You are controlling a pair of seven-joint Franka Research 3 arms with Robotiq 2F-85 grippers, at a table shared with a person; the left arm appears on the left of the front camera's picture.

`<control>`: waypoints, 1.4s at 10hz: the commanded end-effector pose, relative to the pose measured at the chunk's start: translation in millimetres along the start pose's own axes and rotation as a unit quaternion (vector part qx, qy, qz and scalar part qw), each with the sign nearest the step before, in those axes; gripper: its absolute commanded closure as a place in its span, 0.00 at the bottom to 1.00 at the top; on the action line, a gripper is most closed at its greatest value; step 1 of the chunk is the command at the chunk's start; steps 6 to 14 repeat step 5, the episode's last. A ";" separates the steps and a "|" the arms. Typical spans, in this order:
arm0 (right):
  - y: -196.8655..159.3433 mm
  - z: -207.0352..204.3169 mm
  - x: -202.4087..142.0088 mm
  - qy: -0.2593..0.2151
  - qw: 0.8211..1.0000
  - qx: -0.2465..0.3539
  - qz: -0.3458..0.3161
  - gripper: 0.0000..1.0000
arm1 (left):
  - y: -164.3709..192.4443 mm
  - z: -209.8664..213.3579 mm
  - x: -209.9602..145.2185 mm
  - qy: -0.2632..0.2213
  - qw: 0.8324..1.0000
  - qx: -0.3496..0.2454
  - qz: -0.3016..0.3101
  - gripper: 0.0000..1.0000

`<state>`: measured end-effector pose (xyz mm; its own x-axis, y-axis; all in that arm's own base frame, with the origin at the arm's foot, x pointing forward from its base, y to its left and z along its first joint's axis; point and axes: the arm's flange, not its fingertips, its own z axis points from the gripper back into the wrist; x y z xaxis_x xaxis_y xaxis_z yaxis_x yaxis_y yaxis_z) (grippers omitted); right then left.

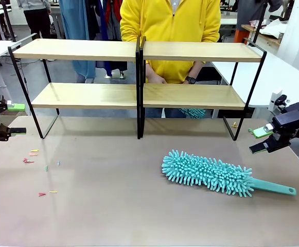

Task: Clean the shelves.
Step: Place the Duster on the table.

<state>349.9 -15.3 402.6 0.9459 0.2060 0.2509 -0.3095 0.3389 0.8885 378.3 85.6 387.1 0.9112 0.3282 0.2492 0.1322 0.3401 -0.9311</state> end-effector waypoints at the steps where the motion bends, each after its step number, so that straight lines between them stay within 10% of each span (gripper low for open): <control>1: -0.7 3.2 -3.1 0.004 1.000 0.001 0.001 0.00 | -3.9 1.9 0.7 0.003 1.000 -0.003 0.003 0.00; 14: -0.7 3.2 -3.1 0.004 1.000 0.001 0.001 0.00 | -3.9 1.9 0.7 0.003 1.000 -0.003 0.003 0.00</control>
